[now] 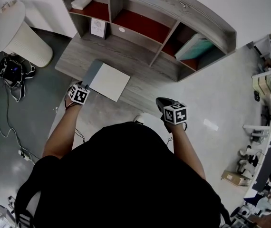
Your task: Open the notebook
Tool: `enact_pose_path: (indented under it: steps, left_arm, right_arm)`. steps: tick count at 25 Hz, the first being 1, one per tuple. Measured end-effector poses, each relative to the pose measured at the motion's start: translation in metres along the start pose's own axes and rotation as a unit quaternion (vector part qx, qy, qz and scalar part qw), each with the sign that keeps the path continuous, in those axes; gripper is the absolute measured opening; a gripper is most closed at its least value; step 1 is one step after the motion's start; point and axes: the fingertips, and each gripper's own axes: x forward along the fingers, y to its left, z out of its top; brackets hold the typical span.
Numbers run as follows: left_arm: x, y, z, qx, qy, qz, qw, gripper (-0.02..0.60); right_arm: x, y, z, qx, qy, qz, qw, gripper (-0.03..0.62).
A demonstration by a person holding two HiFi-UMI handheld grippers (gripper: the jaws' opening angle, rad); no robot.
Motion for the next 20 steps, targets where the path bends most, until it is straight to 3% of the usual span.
enact_pose_path:
  steps: [11,20]
  left_arm:
    - [-0.035,-0.011,0.025,-0.042,-0.063,-0.032,0.9966,0.158]
    - [-0.077,-0.013,0.061,-0.068,-0.131,-0.046,0.9880,0.158]
  right_arm:
    - [-0.015,0.018,0.050,-0.041,-0.037,0.004,0.998,0.000]
    - [-0.032,0.035,0.090,-0.063,-0.075,0.003,0.995,0.000]
